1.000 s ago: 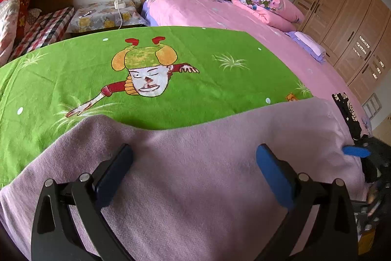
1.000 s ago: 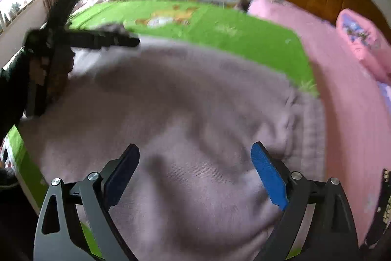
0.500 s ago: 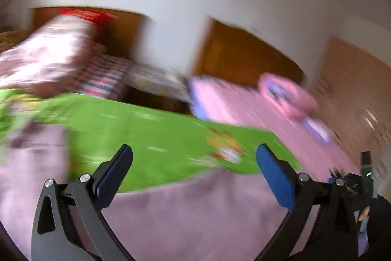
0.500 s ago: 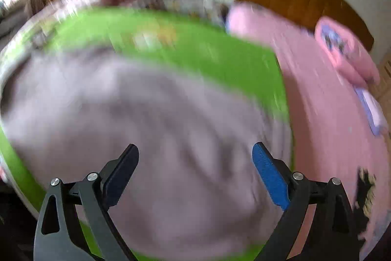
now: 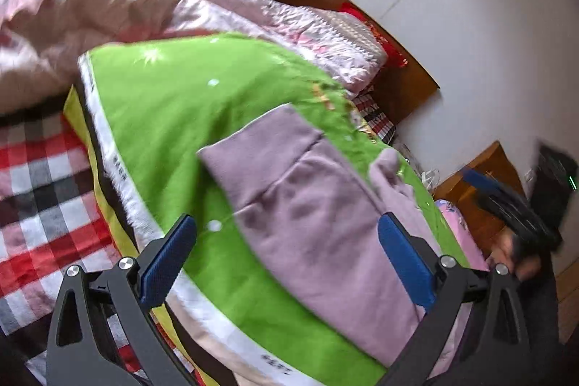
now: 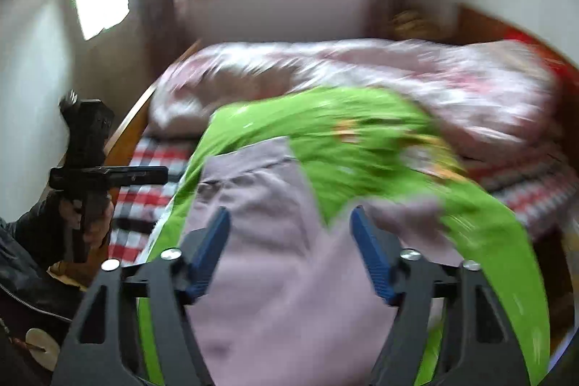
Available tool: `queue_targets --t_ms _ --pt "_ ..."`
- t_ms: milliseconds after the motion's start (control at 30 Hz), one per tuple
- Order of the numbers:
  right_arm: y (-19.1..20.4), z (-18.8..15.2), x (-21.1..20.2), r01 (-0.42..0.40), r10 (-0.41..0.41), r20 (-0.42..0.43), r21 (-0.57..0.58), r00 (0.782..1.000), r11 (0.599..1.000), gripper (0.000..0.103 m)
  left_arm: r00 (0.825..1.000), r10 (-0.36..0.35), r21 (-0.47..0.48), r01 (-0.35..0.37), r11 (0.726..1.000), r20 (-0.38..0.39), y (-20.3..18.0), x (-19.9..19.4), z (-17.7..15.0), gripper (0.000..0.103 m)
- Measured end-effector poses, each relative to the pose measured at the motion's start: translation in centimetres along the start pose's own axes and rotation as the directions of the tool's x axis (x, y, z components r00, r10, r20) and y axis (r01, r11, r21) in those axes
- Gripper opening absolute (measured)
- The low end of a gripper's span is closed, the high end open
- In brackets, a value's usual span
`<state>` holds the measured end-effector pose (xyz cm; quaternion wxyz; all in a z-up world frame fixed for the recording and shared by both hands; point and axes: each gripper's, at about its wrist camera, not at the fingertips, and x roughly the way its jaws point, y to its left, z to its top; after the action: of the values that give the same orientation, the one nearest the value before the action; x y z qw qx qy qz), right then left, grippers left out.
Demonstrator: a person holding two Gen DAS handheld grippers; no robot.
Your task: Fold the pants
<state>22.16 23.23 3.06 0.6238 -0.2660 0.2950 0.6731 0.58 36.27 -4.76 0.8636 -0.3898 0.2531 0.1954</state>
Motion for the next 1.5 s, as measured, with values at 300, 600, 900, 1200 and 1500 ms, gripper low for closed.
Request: queue_targets --t_ms 300,600,900,1200,1500 --pt "-2.0 5.3 15.1 -0.182 0.163 -0.260 -0.052 0.952 0.982 0.053 0.998 0.053 -0.065 -0.054 0.996 -0.014 2.0 5.4 1.3 0.077" --pt "1.1 4.0 14.9 -0.138 0.097 -0.246 -0.154 0.964 0.978 0.015 0.996 0.090 -0.019 -0.090 0.996 -0.004 2.2 6.4 1.9 0.005" --pt "1.6 4.7 17.4 -0.043 0.005 -0.246 -0.149 0.969 0.988 0.015 0.983 0.182 -0.028 -0.182 0.983 -0.015 3.4 7.0 3.0 0.011" --pt "-6.4 2.5 1.7 0.058 -0.060 0.004 0.208 0.998 0.976 0.071 0.954 0.227 0.025 -0.236 0.971 0.195 -0.8 0.9 3.9 0.090" --pt "-13.8 -15.8 -3.0 0.102 -0.052 -0.092 0.709 0.994 0.698 0.061 0.978 -0.018 0.209 0.063 0.976 -0.209 -5.9 8.4 -0.1 0.097"
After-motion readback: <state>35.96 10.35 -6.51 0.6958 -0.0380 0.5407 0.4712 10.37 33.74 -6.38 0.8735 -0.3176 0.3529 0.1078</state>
